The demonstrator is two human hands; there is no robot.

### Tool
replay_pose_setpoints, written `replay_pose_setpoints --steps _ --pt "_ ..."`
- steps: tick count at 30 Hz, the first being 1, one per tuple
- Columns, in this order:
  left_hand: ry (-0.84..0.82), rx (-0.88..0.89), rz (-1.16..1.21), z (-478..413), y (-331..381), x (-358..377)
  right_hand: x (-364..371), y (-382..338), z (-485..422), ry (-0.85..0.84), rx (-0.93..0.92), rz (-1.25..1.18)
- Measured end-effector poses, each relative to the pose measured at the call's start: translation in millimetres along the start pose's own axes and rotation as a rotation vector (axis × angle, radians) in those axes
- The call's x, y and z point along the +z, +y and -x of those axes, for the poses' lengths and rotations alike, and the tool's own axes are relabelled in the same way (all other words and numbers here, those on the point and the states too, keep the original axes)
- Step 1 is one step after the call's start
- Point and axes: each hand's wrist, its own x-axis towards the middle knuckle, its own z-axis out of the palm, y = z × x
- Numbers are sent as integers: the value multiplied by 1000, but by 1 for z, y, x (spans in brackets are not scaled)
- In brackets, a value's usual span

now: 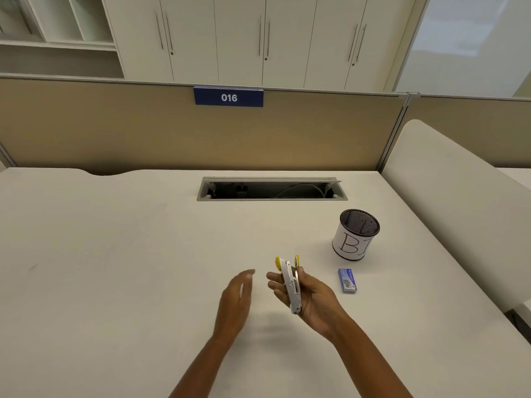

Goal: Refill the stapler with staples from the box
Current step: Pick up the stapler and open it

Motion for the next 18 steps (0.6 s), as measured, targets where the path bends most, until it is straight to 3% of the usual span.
replay_pose_setpoints --steps 3,6,18 --pt "-139 -36 247 1 28 7 1 4 -1 29 -21 23" --pt "-219 -53 336 4 41 12 5 7 -2 68 -68 101" --pt "-234 -121 477 9 47 19 11 12 0 95 -263 695"
